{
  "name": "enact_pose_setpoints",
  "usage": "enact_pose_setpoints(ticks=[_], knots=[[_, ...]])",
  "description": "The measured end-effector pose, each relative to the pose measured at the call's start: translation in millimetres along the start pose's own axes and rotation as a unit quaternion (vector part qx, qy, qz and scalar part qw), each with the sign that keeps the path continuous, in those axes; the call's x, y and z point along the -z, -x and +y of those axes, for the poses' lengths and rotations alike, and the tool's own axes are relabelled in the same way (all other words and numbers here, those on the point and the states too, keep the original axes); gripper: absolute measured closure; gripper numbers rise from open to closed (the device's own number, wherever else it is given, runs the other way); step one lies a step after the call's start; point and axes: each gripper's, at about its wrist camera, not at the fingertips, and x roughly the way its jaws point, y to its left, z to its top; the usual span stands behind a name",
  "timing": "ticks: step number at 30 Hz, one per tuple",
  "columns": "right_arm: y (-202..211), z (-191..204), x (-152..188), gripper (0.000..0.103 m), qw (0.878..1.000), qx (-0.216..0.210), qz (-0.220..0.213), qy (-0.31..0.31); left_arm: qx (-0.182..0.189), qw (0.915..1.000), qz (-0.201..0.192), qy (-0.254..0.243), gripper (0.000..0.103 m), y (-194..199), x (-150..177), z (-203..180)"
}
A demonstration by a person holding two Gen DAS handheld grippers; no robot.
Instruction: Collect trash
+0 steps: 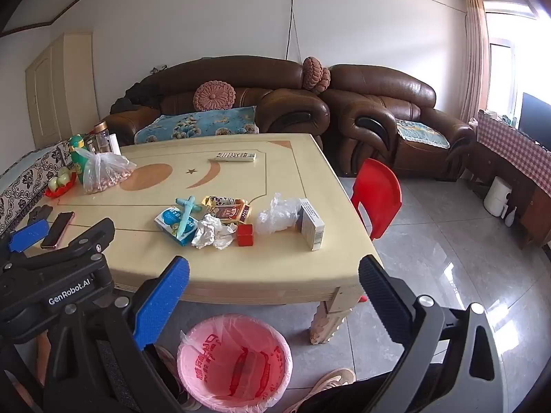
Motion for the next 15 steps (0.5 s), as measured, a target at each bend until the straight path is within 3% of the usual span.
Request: enact_pose_setpoints(ticks=[15], knots=[[-1.5, -0.7, 0.3, 0.006, 1.0, 0.002, -0.001, 0.003, 0.006, 1.0, -0.002, 0.007, 0.006, 1.4, 8.1, 6.2]])
